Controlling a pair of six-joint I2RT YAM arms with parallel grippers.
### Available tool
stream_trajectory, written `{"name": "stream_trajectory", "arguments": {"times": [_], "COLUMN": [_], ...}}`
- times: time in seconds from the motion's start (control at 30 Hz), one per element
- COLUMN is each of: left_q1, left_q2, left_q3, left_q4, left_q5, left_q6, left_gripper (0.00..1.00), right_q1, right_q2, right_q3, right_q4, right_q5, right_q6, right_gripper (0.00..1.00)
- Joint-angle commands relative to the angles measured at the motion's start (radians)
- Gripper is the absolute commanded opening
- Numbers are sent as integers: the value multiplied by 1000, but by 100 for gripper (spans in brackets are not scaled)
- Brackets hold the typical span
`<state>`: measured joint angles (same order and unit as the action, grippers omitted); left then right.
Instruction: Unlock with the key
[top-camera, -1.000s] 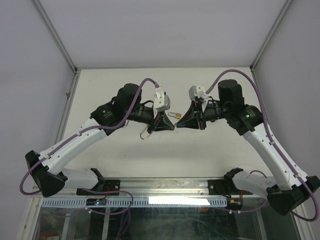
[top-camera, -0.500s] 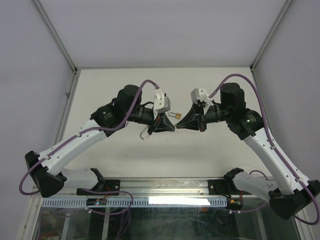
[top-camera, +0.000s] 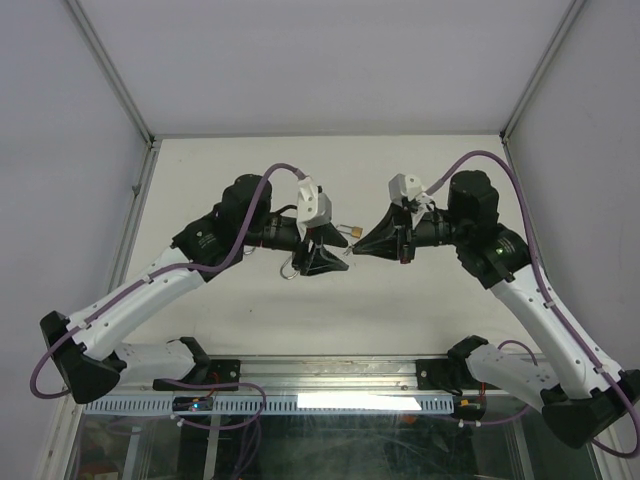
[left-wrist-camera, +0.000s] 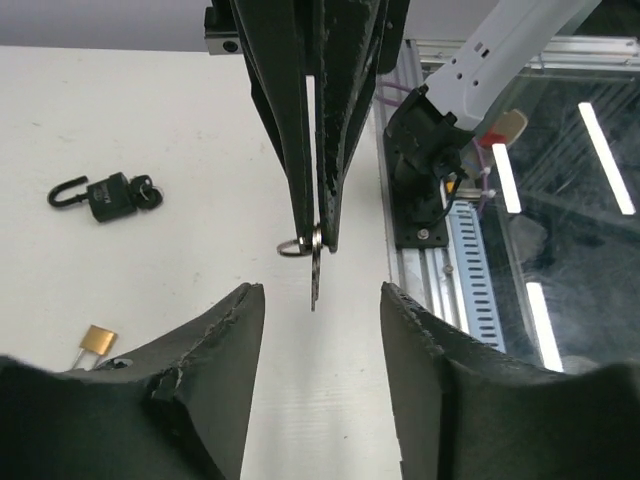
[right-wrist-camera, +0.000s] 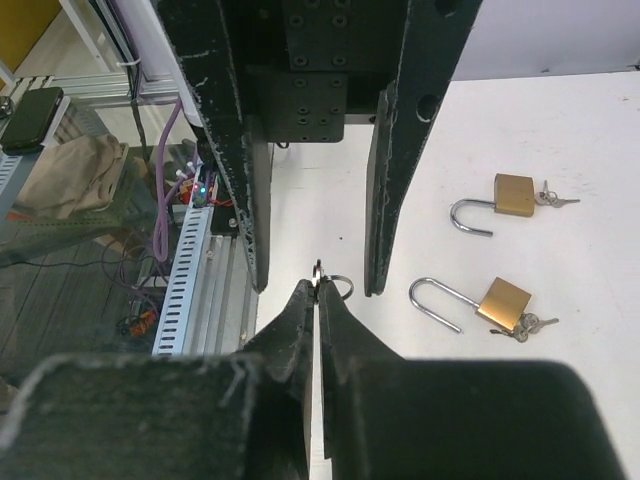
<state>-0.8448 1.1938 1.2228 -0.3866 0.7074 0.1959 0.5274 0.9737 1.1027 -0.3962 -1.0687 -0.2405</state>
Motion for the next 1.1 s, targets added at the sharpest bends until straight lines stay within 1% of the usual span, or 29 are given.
{"name": "stream_trajectory", "arguments": {"times": [0.0,0.03,0.1,0.13,0.27,0.3,0.37,0.47,0.5,0.57,0.63,0.73,0.77,0.8,0.87,0.93,1.07], "left_q1": [-5,-5,0,2,5,6,8,9,9,8,9,9,9,9,8,9,8], "left_q2": [-70,-85,-133,-151,-259,-271,-271,-251,-240,-216,-194,-166,-157,-151,-141,-134,-123], "left_q3": [-26,-36,-69,-92,-210,-226,-223,-204,-200,-183,-158,-110,-100,-92,-80,-70,-60], "left_q4": [58,63,104,138,384,436,497,555,579,615,634,624,612,599,594,595,590], "left_q5": [-29,-39,-64,-80,-201,-230,-244,-194,-173,-144,-111,-71,-62,-60,-58,-24,-8], "left_q6": [-10,-9,-25,-44,-158,-183,-195,-195,-199,-206,-203,-209,-210,-201,-179,-173,-177], "left_gripper": [63,71,80,83,83,80,70,51,46,44,39,23,21,21,22,25,23], "right_q1": [-12,-16,-25,-29,-34,-34,-34,-34,-34,-34,-33,-34,-34,-34,-34,-35,-35], "right_q2": [-36,-41,-62,-76,-140,-150,-164,-178,-181,-180,-175,-175,-176,-175,-178,-182,-190], "right_q3": [22,20,0,-20,-130,-153,-178,-197,-202,-210,-206,-211,-213,-212,-215,-220,-230], "right_q4": [76,93,178,244,621,716,802,882,910,958,967,998,1005,1006,1005,1007,1012], "right_q5": [14,13,8,8,50,63,91,126,132,133,130,132,133,132,132,134,140], "right_q6": [51,68,139,186,421,478,537,572,584,602,612,623,626,626,627,625,618], "right_gripper": [0,0,0,0,0,0,0,0,0,0,0,0,0,0,0,0,0]}}
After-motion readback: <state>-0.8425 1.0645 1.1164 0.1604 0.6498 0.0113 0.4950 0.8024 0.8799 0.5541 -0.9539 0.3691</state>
